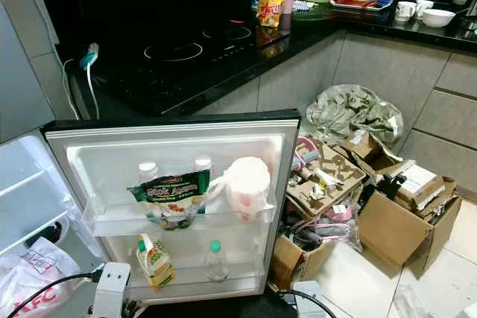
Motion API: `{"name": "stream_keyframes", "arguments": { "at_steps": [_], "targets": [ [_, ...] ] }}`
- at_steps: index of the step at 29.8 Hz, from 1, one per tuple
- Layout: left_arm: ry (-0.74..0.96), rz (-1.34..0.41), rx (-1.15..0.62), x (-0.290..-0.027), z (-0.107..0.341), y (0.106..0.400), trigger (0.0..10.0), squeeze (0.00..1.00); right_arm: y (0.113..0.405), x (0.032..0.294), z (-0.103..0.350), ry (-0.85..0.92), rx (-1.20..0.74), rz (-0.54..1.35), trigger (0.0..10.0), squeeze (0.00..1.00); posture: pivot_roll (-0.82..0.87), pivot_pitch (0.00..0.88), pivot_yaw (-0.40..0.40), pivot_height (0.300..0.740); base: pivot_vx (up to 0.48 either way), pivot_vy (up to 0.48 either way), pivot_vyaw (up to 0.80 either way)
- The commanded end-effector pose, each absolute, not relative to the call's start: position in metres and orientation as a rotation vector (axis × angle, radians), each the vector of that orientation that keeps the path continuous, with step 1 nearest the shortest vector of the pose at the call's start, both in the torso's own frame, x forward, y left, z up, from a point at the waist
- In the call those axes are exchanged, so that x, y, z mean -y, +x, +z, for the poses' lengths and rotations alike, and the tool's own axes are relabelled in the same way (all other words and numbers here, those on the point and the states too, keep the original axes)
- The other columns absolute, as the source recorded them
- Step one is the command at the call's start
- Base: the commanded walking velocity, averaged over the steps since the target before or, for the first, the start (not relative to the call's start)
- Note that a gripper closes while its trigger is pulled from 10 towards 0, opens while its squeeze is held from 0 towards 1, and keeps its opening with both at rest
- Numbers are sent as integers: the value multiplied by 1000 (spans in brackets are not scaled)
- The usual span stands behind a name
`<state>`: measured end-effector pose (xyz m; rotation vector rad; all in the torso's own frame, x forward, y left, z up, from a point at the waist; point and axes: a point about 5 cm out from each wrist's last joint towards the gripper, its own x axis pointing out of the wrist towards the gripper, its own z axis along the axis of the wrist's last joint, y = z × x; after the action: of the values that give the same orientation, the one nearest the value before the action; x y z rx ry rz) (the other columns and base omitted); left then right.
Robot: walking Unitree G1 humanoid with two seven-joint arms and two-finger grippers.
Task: Restocking fridge
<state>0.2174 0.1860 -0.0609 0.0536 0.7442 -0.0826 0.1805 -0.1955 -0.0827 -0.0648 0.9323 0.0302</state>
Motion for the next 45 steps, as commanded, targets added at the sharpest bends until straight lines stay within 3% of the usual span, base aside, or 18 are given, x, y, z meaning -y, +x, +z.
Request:
{"name": "stream_keyframes", "arguments": {
  "at_steps": [1, 16, 17, 18, 19, 20, 21, 22, 26, 32, 37, 39, 40, 41, 42, 43, 44, 45],
  "targets": [
    [33, -91, -752, -181, -63, 216, 10000, 1000, 179, 195, -84, -60, -941, 23, 10000, 1000, 25, 0, 26, 740, 0, 0, 0],
    [33, -92, -751, -181, -62, 217, 10000, 1000, 179, 195, -84, -58, -942, 20, 9451, 1000, 24, 0, 27, 740, 0, 0, 0],
    [33, -89, -752, -181, -62, 217, 5451, 1000, 179, 195, -83, -56, -942, 21, 4941, 1000, 24, 0, 27, 740, 0, 0, 0],
    [33, -86, -753, -181, -62, 217, 5451, 1000, 179, 195, -83, -55, -942, 21, 4941, 1000, 24, 0, 27, 740, 0, 0, 0],
    [33, -85, -754, -181, -62, 217, 2549, 1000, 179, 195, -83, -54, -942, 21, 2667, 573, 24, 0, 27, 740, 0, 0, 0],
    [35, -86, -753, -181, -62, 217, 941, 867, 179, 195, -83, -53, -943, 20, 1843, 337, 23, 0, 28, 740, 0, 0, 0],
    [37, -86, -753, -181, -62, 217, 941, 867, 179, 196, -84, -53, -943, 19, 1843, 337, 23, 0, 28, 740, 0, 0, 0],
    [35, -86, -752, -181, -62, 217, 0, 851, 179, 196, -84, -52, -943, 18, 235, 216, 23, 0, 28, 740, 0, 0, 0],
    [31, -86, -750, -180, -62, 218, 0, 835, 179, 196, -84, -49, -944, 15, 0, 86, 24, 0, 28, 740, 0, 0, 0],
    [31, -88, -748, -180, -61, 219, 0, 839, 178, 196, -84, -52, -946, 11, 0, 94, 22, 0, 30, 740, 0, 0, 0],
    [33, -89, -746, -180, -61, 219, 0, 843, 178, 196, -84, -48, -947, 8, 2588, 102, 22, 0, 31, 740, 0, 0, 0],
    [27, -91, -746, -180, -61, 219, 0, 863, 178, 196, -84, -48, -947, 7, 2706, 102, 22, 0, 31, 740, 0, 0, 0],
    [20, -97, -747, -180, -61, 219, 2000, 1000, 178, 196, -84, -46, -947, 6, 2902, 114, 21, 0, 32, 740, 0, 0, 0],
    [20, -97, -747, -180, -61, 219, 2000, 1000, 178, 196, -84, -46, -947, 6, 2902, 114, 21, 0, 32, 740, 0, 0, 0],
    [20, -100, -747, -179, -61, 220, 10000, 1000, 178, 196, -84, -51, -946, 6, 4941, 596, 21, 0, 32, 740, 0, 0, 0],
    [20, -100, -747, -179, -61, 220, 10000, 1000, 178, 196, -84, -51, -946, 6, 4941, 596, 21, 0, 32, 740, 0, 0, 0],
    [21, -100, -746, -179, -61, 220, 10000, 1000, 178, 197, -84, -54, -946, 5, 10000, 1000, 17, 0, 31, 740, 0, 0, 0],
    [22, -100, -745, -179, -60, 220, 10000, 1000, 178, 197, -84, -56, -946, 4, 10000, 1000, 16, 0, 31, 740, 0, 0, 0]
  ]
}}
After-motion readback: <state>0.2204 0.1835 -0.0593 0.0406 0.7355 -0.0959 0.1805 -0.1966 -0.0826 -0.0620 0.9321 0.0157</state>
